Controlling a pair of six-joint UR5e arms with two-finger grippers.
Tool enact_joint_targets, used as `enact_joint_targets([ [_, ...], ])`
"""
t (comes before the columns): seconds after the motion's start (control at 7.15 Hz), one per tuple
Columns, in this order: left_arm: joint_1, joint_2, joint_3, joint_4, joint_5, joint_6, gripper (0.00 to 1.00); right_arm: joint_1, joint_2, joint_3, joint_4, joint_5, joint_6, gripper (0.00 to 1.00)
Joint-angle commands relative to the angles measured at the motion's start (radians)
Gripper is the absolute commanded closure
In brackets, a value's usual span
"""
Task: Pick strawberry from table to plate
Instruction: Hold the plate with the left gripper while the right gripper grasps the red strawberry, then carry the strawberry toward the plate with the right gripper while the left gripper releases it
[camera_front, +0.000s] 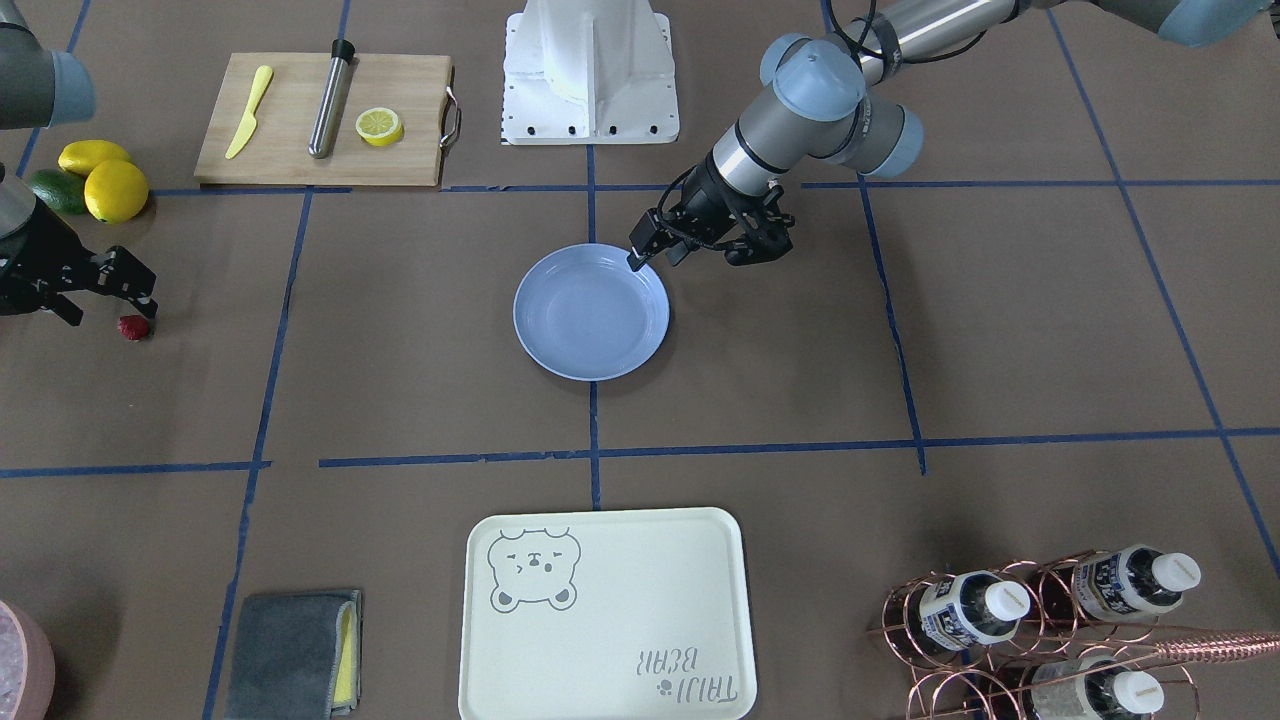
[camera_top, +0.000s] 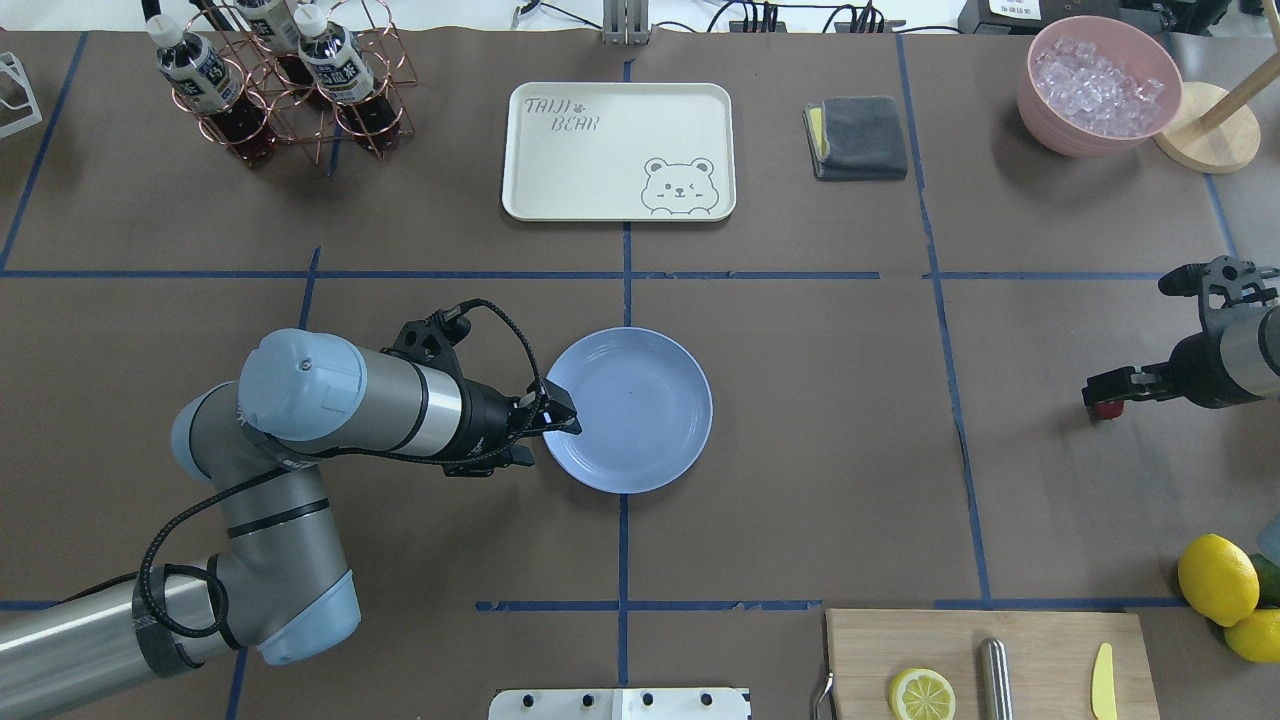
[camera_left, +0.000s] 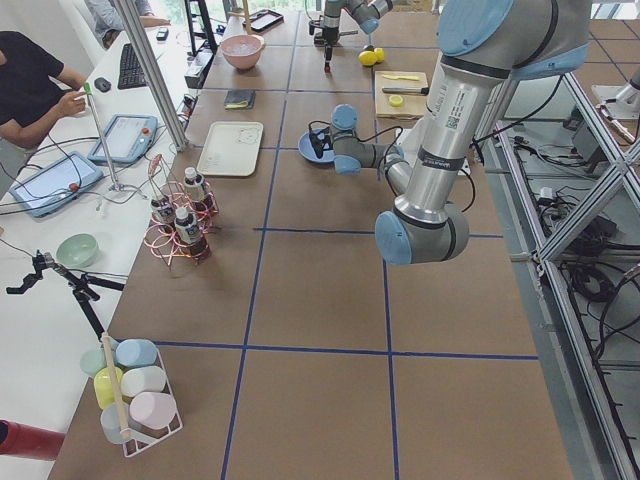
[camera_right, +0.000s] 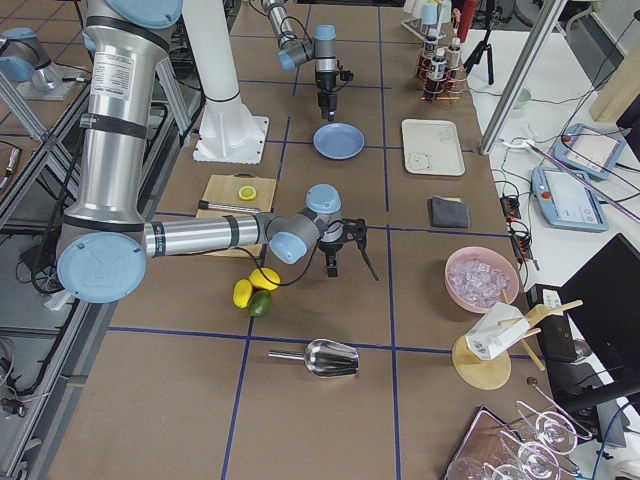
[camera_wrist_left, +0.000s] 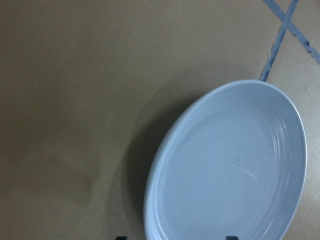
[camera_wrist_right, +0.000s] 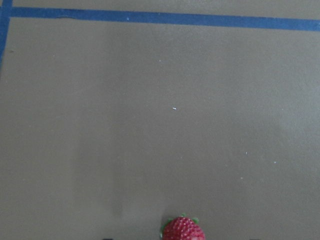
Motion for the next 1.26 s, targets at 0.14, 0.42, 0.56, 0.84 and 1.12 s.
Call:
enact_joint_targets([
  [0.14, 0.003, 0.001, 0.001, 0.000, 0.010, 0.000, 0.27, -0.012, 0.002, -0.057, 0.060, -0.004, 0.009, 0.02],
  [0.42, 0.003, 0.001, -0.001, 0.000, 0.010, 0.000, 0.27, -0.012, 0.005, -0.057, 0.062, 0.005, 0.009, 0.21],
  [0.56, 0.001, 0.001, -0.002, 0.000, 0.010, -0.002, 0.27, -0.014, 0.005, -0.059, 0.061, 0.005, 0.009, 0.23],
  [0.84, 0.001, 0.001, -0.002, 0.000, 0.010, -0.002, 0.27, -0.015, 0.005, -0.067, 0.061, 0.005, 0.006, 0.30],
  [1.12, 0.001, 0.001, -0.002, 0.000, 0.010, -0.002, 0.26, -0.018, 0.010, -0.068, 0.059, 0.007, 0.009, 0.76],
])
